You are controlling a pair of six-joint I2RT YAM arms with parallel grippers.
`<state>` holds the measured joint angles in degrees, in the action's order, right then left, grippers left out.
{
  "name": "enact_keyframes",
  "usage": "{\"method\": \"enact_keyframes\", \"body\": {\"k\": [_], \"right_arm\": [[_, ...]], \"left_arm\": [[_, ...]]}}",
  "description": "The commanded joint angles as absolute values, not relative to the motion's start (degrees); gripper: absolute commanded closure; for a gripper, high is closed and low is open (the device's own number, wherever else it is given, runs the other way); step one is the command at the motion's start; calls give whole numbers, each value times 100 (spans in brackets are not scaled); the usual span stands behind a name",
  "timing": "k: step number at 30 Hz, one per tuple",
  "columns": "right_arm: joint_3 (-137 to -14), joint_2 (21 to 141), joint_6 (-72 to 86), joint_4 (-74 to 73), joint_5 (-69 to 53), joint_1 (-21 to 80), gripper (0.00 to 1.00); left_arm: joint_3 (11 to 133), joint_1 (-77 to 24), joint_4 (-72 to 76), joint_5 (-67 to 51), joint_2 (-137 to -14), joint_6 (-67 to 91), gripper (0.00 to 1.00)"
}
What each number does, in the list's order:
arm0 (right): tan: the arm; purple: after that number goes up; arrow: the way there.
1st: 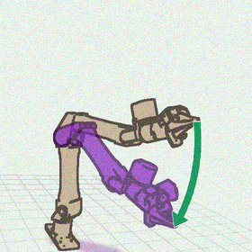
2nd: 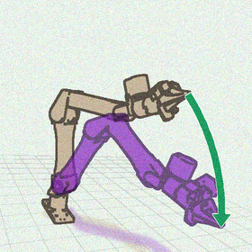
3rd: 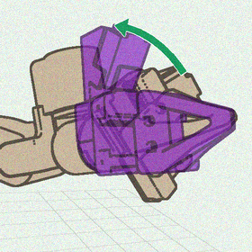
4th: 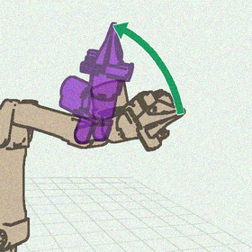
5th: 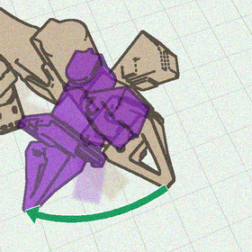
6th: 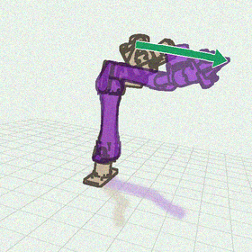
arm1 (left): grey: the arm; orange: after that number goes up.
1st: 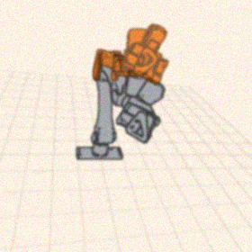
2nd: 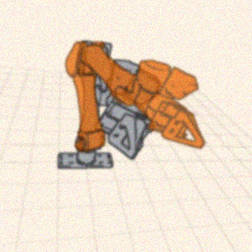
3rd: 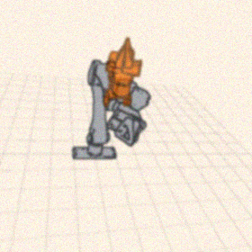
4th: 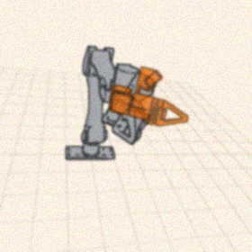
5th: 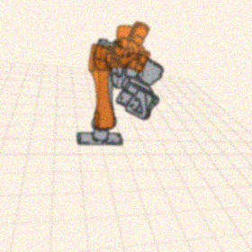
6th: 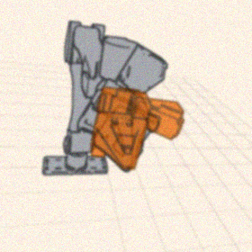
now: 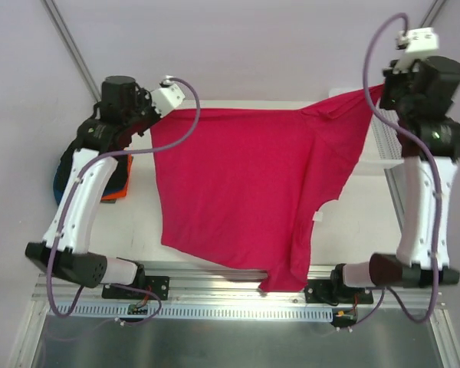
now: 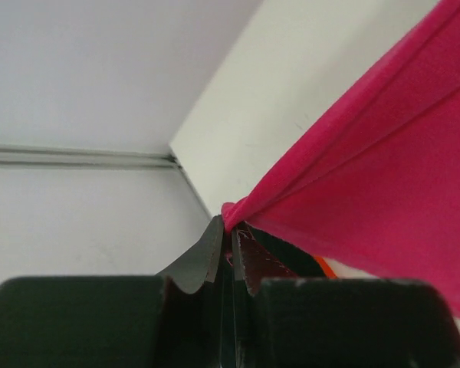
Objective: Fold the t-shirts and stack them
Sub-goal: Flatten out the tshirt
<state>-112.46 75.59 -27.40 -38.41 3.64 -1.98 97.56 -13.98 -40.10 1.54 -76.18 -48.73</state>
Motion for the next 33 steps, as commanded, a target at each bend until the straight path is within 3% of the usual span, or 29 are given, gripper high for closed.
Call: {"method": "enact_keyframes", "body": {"k": [1,6,9,10,13,17,24,28,33], "right_arm": [[-11030,8453,-2953,-3839,46,-281,100],[-11591,10330,-3444,-3973,-405,-97,100],[-12776,11404,-3760,-4008,-291,-53,100],[-13710,12174,-3814,-4077,-203,-53,100],[-14387,13005,-4454,-3720,243,130,100],[-13239,12753,-4965,-2577,149,369,100],[-13579,12701,-3421,-3161,194,264,100],[-13326,11788,-2392,-3893,-527,158,100],[-12718,10154,-2355,-3893,-238,351,100]], "left_arm": [[9178,-1222,-3658,185,-8153,-5167,100],[9166,-976,-3463,17,-9445,-5256,100],[9868,-853,-3463,44,-10579,-5352,100],[10314,-826,-3463,79,-11121,-5440,100],[11219,-809,-3463,325,-11976,-5720,100],[12005,-774,-3463,483,-12594,-5932,100],[12287,-607,-3454,589,-12718,-5670,100],[11613,-580,-3445,405,-11685,-5275,100],[10847,-589,-3454,9,-10136,-4966,100]]}}
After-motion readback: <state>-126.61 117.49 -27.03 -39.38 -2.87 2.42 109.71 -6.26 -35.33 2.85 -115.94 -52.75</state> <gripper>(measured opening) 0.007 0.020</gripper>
